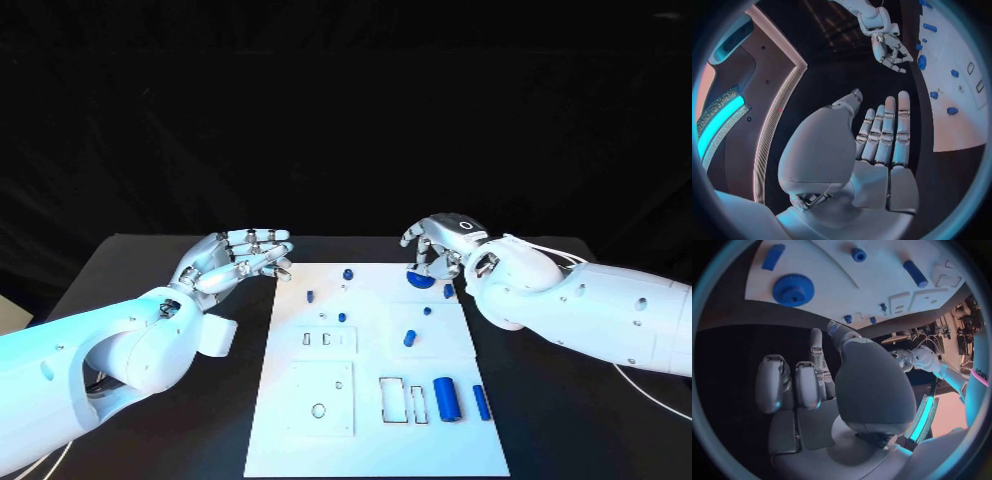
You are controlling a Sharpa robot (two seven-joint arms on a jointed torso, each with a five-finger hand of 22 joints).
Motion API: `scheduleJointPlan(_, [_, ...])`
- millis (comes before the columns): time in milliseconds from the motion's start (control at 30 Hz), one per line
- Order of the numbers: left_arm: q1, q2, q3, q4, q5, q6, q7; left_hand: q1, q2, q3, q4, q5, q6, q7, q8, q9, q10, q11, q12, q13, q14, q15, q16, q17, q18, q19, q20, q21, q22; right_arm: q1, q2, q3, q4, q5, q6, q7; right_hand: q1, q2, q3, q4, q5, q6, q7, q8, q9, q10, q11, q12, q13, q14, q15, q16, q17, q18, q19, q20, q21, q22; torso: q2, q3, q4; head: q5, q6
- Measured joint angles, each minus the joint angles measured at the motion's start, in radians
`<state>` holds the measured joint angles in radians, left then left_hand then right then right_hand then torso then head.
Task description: Assemble the parts on the task board
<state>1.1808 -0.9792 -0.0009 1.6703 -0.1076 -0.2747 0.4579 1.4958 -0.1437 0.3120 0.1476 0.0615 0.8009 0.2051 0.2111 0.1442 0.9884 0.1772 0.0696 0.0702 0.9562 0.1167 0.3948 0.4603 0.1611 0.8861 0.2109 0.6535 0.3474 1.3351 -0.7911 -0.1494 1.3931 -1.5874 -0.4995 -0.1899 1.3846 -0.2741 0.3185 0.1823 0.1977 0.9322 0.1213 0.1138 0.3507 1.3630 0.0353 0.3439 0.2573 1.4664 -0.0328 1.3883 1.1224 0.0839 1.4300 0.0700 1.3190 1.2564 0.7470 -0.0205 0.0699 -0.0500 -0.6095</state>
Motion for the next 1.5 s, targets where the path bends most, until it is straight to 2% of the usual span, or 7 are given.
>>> scheduleJointPlan(33, [0.0, 0.0, 0.0, -0.001, 0.0, 0.0, 0.0, 0.0, 0.0, 0.0, 0.0, 0.0, 0.0, 0.0, 0.0, 0.0, 0.0, 0.0, 0.0, 0.0, 0.0, 0.0, 0.0, 0.0, 0.0, 0.0, 0.0, 0.0, 0.0, 0.002, -0.008, 0.0, -0.002, 0.019, -0.001, 0.004, 0.004, 0.0, -0.036, 0.006, 0.005, 0.0, 0.0, 0.002, 0.004, 0.0, -0.004, 0.109, 0.118, 0.0, -0.004, 0.014, 0.028, -0.003, 0.004, -0.005, 0.015, 0.019, 0.0, 0.0007, -0.001, 0.0, 0.0])
scheduleJointPlan(67, [0.0, 0.0, 0.0, -0.001, 0.0, 0.0, 0.0, 0.0, 0.0, 0.0, 0.0, 0.0, 0.0, 0.0, 0.0, 0.0, 0.0, 0.0, 0.0, 0.0, 0.0, 0.0, 0.0, 0.0, 0.0, 0.0, 0.0, 0.0, 0.0, 0.004, -0.015, 0.0, -0.007, 0.044, 0.0, 0.01, 0.036, 0.025, -0.108, 0.031, 0.011, -0.015, 0.004, 0.018, 0.015, -0.033, 0.005, 0.345, 0.417, 0.001, 0.003, 0.049, 0.096, -0.018, 0.016, -0.001, 0.04, 0.041, -0.001, 0.0013, -0.0019, -0.001, 0.0])
scheduleJointPlan(133, [0.0, 0.001, 0.0, -0.002, 0.0, 0.0, 0.0, 0.0, 0.0, 0.0, 0.0, 0.0, 0.0, 0.0, 0.0, 0.0, 0.0, 0.0, 0.0, 0.0, 0.0, 0.0, 0.0, 0.0, 0.0, 0.0, 0.0, 0.0, 0.0, 0.005, -0.021, 0.001, -0.022, 0.083, 0.005, 0.018, 0.071, 0.05, -0.174, 0.08, 0.015, -0.037, 0.019, 0.042, 0.026, -0.037, 0.02, 0.704, 0.798, -0.002, 0.014, 0.084, 0.164, -0.018, 0.03, 0.013, 0.067, 0.05, -0.001, 0.0034, -0.0039, -0.002, 0.001])
scheduleJointPlan(233, [0.0, 0.002, 0.0, -0.005, 0.0, 0.0, 0.001, 0.0, 0.0, 0.0, 0.0, 0.0, 0.0, 0.0, 0.0, 0.0, 0.0, 0.0, 0.0, 0.0, 0.0, 0.0, 0.0, 0.002, 0.0, -0.004, -0.004, 0.0, 0.001, 0.006, -0.025, 0.001, -0.05, 0.141, 0.029, 0.026, 0.084, 0.06, -0.223, 0.104, 0.023, -0.07, 0.035, 0.068, 0.035, 0.046, 0.034, 1.014, 1.024, 0.0, 0.023, 0.13, 0.185, -0.031, 0.036, 0.02, 0.112, 0.052, -0.001, 0.0055, -0.0054, 0.0, 0.001])
scheduleJointPlan(400, [0.0, 0.004, 0.0, -0.009, 0.001, 0.001, 0.001, 0.0, 0.0, 0.0, 0.0, 0.0, 0.0, 0.0, 0.0, 0.0, 0.0, 0.0, 0.0, 0.0, -0.003, 0.002, 0.0, 0.002, 0.0, -0.004, -0.004, 0.004, 0.001, 0.002, -0.017, 0.001, -0.094, 0.214, 0.092, 0.027, 0.071, 0.074, -0.269, 0.108, 0.011, -0.104, 0.047, 0.106, 0.046, 0.101, 0.047, 1.162, 1.051, 0.0, 0.036, 0.162, 0.186, -0.047, 0.036, 0.031, 0.17, 0.052, -0.002, 0.0056, -0.0048, 0.002, -0.002])
scheduleJointPlan(733, [0.0, 0.008, 0.0, -0.012, 0.001, 0.001, 0.001, 0.0, 0.0, 0.0, 0.0, 0.0, 0.0, 0.0, 0.0, 0.0, 0.0, 0.0, 0.0, 0.0, -0.004, 0.003, 0.004, 0.003, 0.0, -0.007, 0.0, 0.005, 0.002, -0.01, 0.023, 0.001, -0.151, 0.274, 0.171, 0.017, 0.066, 0.079, -0.278, 0.108, 0.011, -0.121, 0.053, 0.115, 0.047, 0.104, 0.047, 1.203, 1.051, 0.0, 0.044, 0.17, 0.186, -0.062, 0.036, 0.038, 0.206, 0.052, -0.001, 0.0037, -0.0042, 0.005, -0.004])
scheduleJointPlan(1500, [0.0, 0.009, 0.0, -0.017, 0.001, -0.003, 0.001, 0.0, 0.0, 0.0, 0.0, 0.0, 0.0, 0.0, 0.0, 0.0, 0.0, 0.0, 0.0, 0.0, -0.004, 0.003, 0.004, 0.004, 0.0, -0.007, 0.0, 0.004, 0.004, -0.027, 0.058, 0.001, -0.166, 0.27, 0.198, -0.006, 0.087, 0.119, -0.229, 0.105, 0.038, -0.068, 0.034, 0.145, 0.046, 0.104, 0.047, 1.223, 1.051, 0.0, 0.044, 0.178, 0.185, -0.062, 0.036, 0.045, 0.244, 0.051, -0.002, 0.0037, -0.0055, 0.005, -0.01])
